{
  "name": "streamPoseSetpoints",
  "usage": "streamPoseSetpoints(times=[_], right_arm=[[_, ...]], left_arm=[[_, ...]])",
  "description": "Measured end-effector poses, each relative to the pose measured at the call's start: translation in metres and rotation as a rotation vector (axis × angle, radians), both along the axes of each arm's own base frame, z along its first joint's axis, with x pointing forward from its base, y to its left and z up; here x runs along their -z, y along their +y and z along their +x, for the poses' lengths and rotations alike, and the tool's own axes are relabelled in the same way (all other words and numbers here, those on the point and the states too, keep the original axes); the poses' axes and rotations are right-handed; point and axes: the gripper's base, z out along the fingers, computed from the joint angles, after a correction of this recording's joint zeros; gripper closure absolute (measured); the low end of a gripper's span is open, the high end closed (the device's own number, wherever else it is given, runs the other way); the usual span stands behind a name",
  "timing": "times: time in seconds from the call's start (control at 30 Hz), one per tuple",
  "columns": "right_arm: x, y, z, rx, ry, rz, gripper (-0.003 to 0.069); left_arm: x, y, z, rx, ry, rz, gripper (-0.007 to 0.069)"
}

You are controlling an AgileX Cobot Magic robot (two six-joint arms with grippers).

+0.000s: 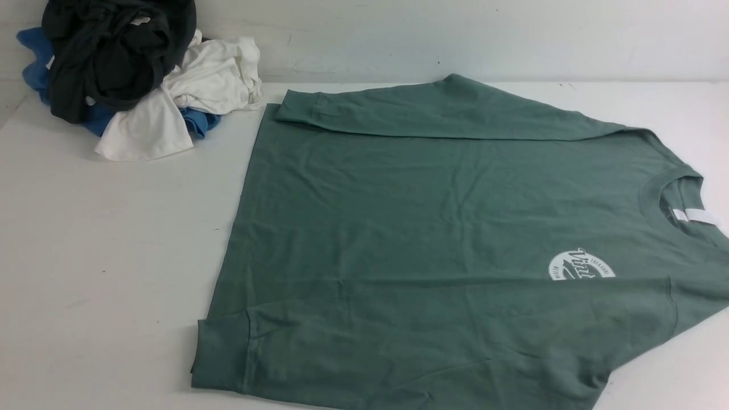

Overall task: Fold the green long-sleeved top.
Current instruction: Use the left arm to clamp the cuff closest to it

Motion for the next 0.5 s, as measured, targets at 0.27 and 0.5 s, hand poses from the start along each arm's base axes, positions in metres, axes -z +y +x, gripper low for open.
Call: streamPoseSetpoints(times=[0.27,0.5], right_arm=[[-0.083,-0.005,0.040,0.076,0.301,-0.008,0.0671],[-0.072,-0.015,0.119,0.206,0.999,-0.023,0.0670]], left_arm=[[-0.075,-0.008,0.027,0.062,0.183,0.049,0.0631],[-0.081,-0.013,0.104,0.121,0.690,0.009,0.0631]])
